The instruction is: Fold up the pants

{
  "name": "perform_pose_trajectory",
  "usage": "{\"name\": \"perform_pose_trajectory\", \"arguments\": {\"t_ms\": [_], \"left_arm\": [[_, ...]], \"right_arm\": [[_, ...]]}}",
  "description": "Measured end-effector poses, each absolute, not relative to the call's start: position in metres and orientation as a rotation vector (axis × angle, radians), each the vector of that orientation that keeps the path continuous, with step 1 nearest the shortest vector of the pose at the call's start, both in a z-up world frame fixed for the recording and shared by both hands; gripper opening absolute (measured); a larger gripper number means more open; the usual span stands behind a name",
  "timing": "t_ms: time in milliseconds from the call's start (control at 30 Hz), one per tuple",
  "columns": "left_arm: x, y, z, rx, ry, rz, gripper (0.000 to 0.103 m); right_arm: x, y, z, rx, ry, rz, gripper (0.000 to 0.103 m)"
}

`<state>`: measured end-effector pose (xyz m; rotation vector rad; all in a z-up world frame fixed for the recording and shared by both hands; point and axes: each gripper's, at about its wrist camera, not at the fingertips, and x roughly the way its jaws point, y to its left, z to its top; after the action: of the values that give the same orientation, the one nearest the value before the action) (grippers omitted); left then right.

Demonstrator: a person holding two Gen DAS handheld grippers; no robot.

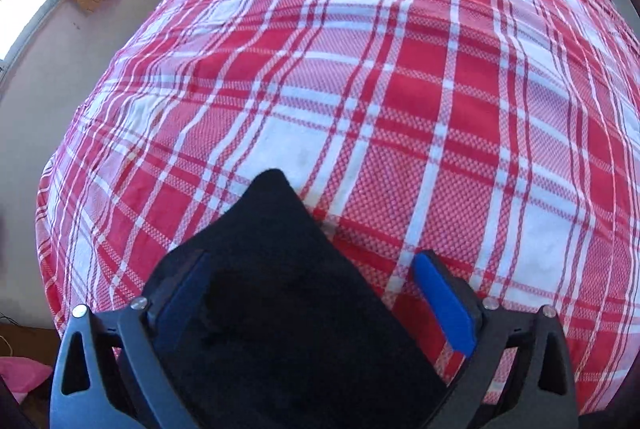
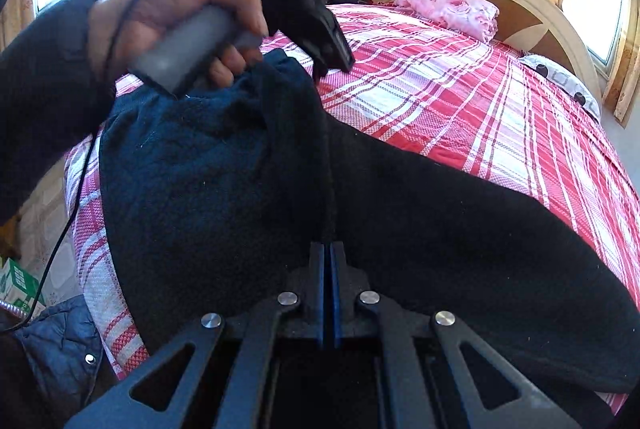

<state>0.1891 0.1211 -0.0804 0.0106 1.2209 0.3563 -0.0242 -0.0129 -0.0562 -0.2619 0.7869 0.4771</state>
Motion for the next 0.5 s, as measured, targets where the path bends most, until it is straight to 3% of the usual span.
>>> {"name": "perform_pose_trajectory", "arguments": {"t_ms": [33, 133, 167, 200, 300, 367, 500], "left_arm": [[0.188, 0.122, -0.079, 0.002, 1.212, 0.339, 0.098], [0.185, 0.127, -0.076, -0.039, 1.191, 0.252, 0.080], [0.183, 0.128, -0.073, -0.041, 1.176, 0.239, 0.069], [0.182, 0.131, -0.070, -0.044, 1.155, 0.224, 0.050], [0.177, 0.147, -0.060, -0.122, 1.118, 0.144, 0.019], [0.171, 0.165, -0.051, -0.255, 1.084, 0.058, 0.011], [0.136, 0.178, -0.014, -0.360, 0.945, -0.011, 0.010]], "right_arm": [[-0.024, -0.014, -0.056, -0.256, 0.787, 0.479, 0.003], [-0.022, -0.015, -0.056, -0.244, 0.787, 0.479, 0.003], [-0.022, -0.016, -0.055, -0.239, 0.786, 0.476, 0.003], [-0.022, -0.016, -0.055, -0.233, 0.784, 0.472, 0.003], [-0.023, -0.018, -0.054, -0.202, 0.771, 0.454, 0.003], [-0.024, -0.020, -0.052, -0.178, 0.764, 0.441, 0.003], [-0.027, -0.024, -0.045, -0.145, 0.741, 0.410, 0.003]]}}
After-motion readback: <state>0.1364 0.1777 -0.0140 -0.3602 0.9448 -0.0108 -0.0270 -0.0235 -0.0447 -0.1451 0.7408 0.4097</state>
